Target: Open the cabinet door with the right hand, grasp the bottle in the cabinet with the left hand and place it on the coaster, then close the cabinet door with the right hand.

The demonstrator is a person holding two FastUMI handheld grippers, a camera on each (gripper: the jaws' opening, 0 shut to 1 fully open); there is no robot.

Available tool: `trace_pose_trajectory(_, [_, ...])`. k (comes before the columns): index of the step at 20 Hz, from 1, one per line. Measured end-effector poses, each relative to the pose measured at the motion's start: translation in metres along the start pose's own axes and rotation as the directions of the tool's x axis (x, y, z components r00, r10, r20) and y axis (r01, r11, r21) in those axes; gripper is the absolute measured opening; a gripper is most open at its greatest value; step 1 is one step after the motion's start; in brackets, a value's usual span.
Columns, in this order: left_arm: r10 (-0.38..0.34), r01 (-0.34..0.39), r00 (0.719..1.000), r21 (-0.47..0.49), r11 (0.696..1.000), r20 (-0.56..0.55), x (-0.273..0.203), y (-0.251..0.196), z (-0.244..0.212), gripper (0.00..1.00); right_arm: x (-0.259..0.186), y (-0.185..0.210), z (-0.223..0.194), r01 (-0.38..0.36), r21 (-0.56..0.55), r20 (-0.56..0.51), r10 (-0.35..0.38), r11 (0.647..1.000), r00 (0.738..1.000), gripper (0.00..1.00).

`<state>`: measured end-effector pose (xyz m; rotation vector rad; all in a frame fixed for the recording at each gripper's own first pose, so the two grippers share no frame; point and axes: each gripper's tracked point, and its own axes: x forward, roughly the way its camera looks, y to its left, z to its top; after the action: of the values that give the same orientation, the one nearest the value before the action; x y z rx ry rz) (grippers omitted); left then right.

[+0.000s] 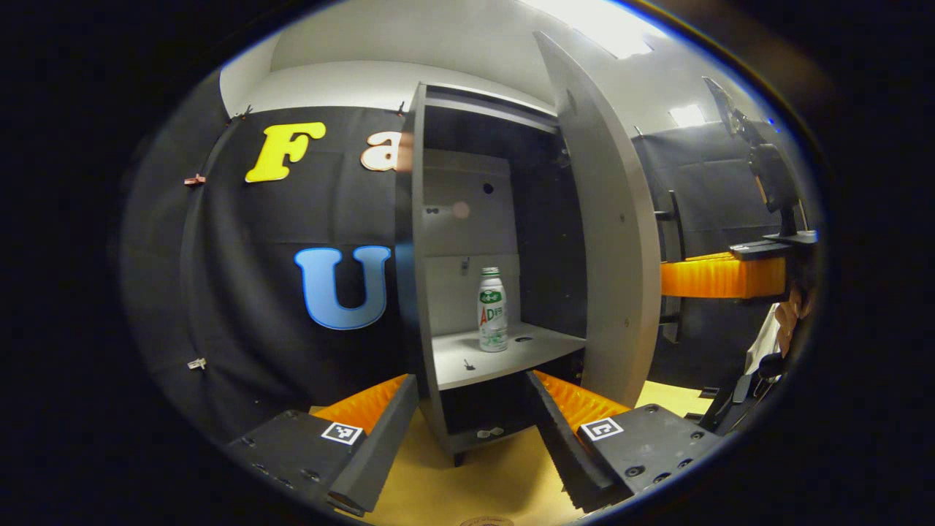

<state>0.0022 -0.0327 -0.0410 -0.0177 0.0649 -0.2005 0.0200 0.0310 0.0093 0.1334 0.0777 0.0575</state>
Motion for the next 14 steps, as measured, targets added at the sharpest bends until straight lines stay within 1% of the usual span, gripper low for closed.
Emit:
trace_pose_trajectory(3, [-0.089, 0.089, 0.996, -0.005, 0.996, 0.005, 0.018, -0.025, -0.002, 0.93, -0.013, -0.016, 0.001, 0.025, 0.044, -0.009, -0.025, 0.999, 1.000, 0.13])
trace_pose_trajectory(6, [-0.145, 0.145, 0.989, 0.017, 0.989, 0.002, 0.027, -0.045, -0.001, 0.93, -0.017, -0.032, 0.001, 0.046, 0.076, -0.019, -0.045, 0.996, 0.999, 0.12])
trace_pose_trajectory(10, [-0.195, 0.195, 0.981, 0.023, 0.981, 0.011, 0.043, -0.066, 0.003, 0.93, -0.030, -0.055, 0.001, 0.091, 0.087, -0.024, -0.089, 0.992, 0.996, 0.12])
trace_pose_trajectory(14, [-0.218, 0.218, 0.976, 0.023, 0.976, 0.012, 0.054, -0.092, 0.005, 0.93, -0.041, -0.084, 0.001, 0.131, 0.106, -0.024, -0.129, 0.986, 0.991, 0.11])
